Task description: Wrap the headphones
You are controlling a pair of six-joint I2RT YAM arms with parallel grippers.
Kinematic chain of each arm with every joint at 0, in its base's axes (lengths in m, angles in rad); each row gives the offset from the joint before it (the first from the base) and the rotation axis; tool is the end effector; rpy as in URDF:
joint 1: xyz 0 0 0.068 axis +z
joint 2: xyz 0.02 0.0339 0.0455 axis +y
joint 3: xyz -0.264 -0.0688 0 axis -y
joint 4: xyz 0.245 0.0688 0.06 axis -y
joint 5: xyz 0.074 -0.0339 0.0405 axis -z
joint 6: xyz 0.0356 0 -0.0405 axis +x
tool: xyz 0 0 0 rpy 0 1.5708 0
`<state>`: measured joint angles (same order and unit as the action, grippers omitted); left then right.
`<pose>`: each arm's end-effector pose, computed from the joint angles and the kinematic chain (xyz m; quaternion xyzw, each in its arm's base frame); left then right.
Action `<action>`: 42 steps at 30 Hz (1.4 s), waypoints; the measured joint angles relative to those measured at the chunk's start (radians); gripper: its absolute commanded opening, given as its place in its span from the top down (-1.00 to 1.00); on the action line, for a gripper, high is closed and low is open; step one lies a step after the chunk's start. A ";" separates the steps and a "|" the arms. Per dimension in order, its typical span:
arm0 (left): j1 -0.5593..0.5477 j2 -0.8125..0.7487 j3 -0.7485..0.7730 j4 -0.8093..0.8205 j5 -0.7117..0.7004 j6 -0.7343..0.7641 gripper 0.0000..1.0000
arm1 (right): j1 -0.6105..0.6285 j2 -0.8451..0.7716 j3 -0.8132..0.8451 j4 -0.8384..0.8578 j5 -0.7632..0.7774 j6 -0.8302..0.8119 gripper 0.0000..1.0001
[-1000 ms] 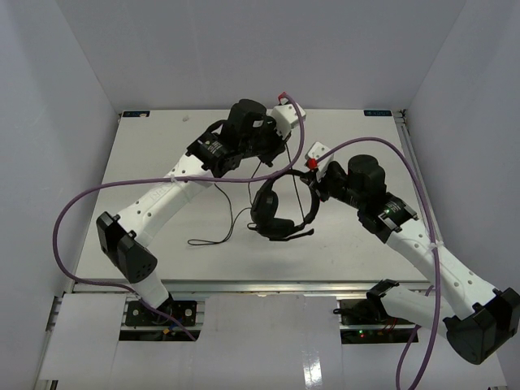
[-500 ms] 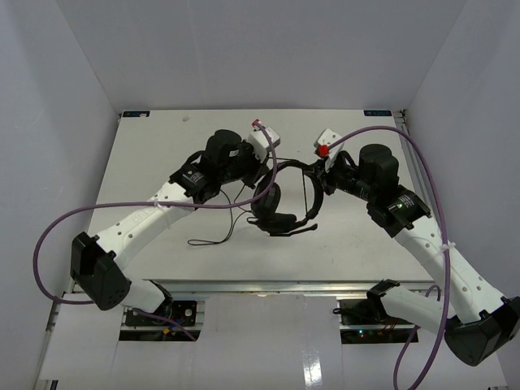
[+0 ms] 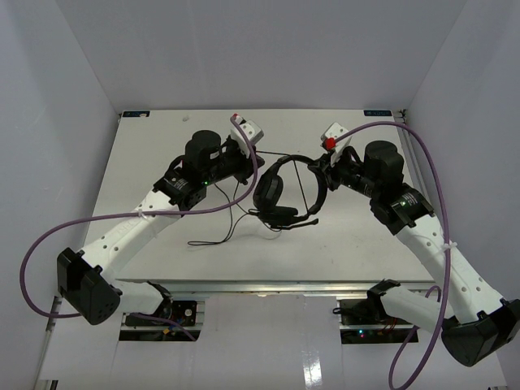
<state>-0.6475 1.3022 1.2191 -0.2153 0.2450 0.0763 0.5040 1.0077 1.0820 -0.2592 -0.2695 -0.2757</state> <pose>0.2363 -0.1895 0.3756 0.3505 0.7209 -0.2604 0.5381 0.1928 0.1172 0.3948 -0.3691 0.6726 0.1748 0.6171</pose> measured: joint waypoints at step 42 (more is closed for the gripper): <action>0.098 -0.003 -0.438 0.540 0.304 -0.340 0.28 | -0.160 0.066 0.192 -0.002 -0.161 0.263 0.85</action>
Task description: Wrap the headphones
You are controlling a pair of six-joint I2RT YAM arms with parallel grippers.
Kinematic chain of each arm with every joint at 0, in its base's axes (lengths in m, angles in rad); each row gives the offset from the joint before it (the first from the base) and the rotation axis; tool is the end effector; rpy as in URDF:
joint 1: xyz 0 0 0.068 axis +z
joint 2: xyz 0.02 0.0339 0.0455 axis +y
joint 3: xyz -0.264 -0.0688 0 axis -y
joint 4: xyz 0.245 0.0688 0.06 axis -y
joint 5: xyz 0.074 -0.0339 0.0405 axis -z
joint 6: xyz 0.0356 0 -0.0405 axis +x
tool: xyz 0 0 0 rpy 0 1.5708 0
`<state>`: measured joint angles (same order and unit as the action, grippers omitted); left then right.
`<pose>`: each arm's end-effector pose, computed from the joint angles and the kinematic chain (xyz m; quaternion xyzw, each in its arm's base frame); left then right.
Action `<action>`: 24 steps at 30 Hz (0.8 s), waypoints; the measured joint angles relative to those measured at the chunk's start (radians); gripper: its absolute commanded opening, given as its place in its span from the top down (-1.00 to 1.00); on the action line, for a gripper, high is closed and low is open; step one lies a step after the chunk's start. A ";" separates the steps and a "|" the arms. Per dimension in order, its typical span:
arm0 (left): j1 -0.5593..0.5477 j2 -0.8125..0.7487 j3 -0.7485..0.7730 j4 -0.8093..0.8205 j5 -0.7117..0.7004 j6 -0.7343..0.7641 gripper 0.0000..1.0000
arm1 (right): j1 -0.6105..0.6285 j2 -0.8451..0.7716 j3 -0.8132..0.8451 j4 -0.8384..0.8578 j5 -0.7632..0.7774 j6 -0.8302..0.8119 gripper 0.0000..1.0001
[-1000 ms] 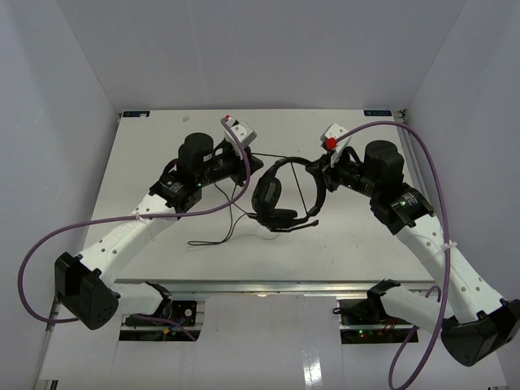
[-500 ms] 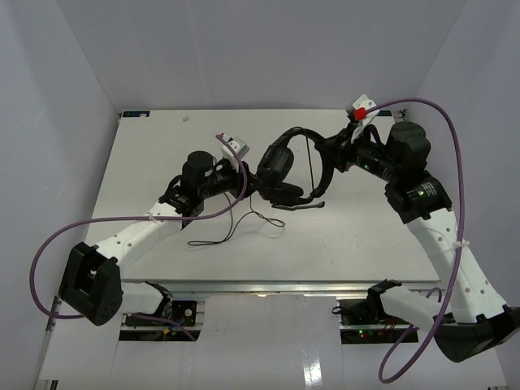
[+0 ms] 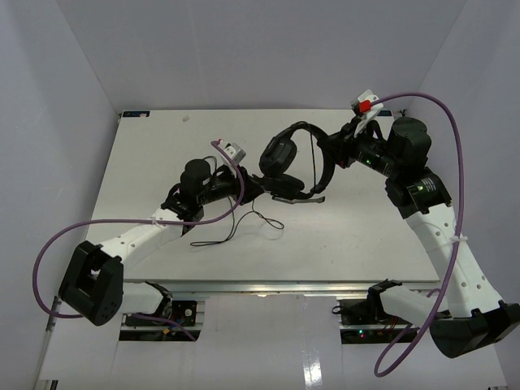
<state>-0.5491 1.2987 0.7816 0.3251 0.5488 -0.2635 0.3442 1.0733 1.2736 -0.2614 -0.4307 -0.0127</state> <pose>0.2412 -0.1694 0.2789 0.2763 0.7107 -0.4340 0.4798 0.2099 0.0910 0.4466 -0.2704 0.6743 0.2640 0.6345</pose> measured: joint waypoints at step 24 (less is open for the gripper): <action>0.000 -0.002 -0.050 0.065 0.028 -0.038 0.28 | -0.017 0.000 0.000 0.001 -0.022 0.029 0.85</action>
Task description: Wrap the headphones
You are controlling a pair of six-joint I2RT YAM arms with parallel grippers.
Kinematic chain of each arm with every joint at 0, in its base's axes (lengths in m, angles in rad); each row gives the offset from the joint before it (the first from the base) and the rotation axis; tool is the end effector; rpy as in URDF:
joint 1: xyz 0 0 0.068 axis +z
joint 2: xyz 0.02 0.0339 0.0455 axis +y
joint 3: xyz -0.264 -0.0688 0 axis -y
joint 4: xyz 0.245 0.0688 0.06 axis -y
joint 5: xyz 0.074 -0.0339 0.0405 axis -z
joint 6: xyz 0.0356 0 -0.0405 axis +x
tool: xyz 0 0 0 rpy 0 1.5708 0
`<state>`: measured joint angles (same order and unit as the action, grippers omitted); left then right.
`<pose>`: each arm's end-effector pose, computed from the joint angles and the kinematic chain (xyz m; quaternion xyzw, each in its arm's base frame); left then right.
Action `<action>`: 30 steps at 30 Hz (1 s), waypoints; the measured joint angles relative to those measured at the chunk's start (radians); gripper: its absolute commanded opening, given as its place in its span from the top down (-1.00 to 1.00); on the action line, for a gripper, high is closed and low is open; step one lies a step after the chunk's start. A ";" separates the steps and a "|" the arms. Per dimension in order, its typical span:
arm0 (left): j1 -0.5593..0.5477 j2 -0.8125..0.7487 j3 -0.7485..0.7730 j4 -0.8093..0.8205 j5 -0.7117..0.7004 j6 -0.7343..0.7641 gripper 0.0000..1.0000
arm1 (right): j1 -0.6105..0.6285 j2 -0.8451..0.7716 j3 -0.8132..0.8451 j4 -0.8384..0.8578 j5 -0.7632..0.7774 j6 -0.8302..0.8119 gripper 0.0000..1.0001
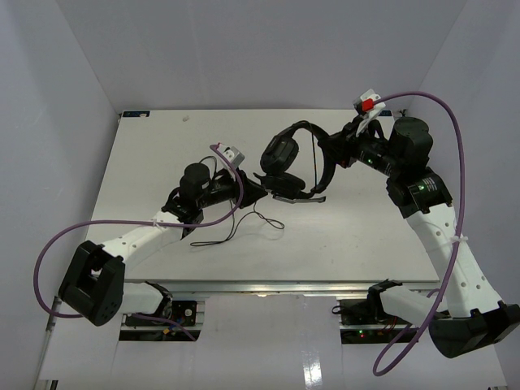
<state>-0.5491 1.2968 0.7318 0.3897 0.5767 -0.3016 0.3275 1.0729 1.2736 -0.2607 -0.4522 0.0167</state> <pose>0.2371 -0.1678 0.2690 0.2720 0.7065 -0.4527 0.4712 0.2108 0.0880 0.4467 -0.2616 0.6771 0.2752 0.6303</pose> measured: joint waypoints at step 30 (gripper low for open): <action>-0.010 0.054 -0.071 0.217 0.043 -0.079 0.21 | -0.019 0.052 0.072 -0.001 -0.010 0.045 0.85</action>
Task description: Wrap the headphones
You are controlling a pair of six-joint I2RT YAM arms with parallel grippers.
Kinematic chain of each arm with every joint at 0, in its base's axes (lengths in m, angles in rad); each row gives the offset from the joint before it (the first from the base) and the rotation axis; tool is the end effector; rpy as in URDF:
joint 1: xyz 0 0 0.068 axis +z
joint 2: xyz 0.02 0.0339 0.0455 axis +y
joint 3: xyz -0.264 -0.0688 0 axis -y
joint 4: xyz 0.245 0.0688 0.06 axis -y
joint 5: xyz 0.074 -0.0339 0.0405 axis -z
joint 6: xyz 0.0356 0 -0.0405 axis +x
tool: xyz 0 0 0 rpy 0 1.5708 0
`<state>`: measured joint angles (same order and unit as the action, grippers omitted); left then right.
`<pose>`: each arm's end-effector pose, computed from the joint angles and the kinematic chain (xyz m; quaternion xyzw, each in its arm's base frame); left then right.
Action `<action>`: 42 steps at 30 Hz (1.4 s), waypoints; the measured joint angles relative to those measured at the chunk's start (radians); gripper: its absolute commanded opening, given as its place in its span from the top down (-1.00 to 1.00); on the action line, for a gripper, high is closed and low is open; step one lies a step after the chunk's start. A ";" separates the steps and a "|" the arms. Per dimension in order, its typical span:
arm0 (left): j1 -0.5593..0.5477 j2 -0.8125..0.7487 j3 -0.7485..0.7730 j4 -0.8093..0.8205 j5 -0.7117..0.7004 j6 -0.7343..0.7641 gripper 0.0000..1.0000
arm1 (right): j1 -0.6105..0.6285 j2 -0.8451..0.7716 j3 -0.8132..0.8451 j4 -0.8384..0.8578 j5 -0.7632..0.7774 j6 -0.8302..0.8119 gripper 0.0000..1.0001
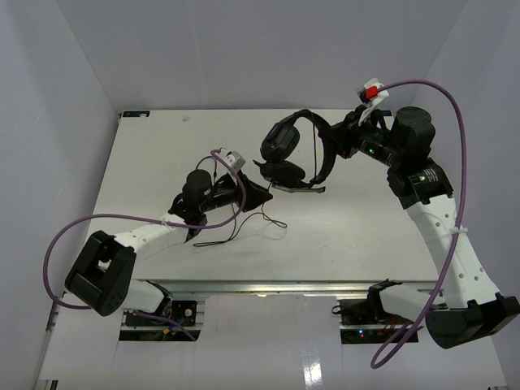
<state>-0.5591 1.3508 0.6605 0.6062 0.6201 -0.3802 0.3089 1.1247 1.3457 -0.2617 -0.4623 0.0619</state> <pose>0.2367 -0.1725 0.2527 0.2683 0.6799 -0.4920 0.4730 0.2217 0.0874 0.4596 -0.2440 0.6773 0.2867 0.6321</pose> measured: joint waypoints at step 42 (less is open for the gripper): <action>-0.287 0.480 -0.096 0.661 -0.094 -0.092 0.60 | -0.048 0.127 0.149 -0.008 0.152 0.096 0.85</action>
<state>-0.8459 1.8305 0.5649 1.2669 0.5257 -0.4724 0.2611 1.2521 1.4948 -0.2692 -0.3103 0.1577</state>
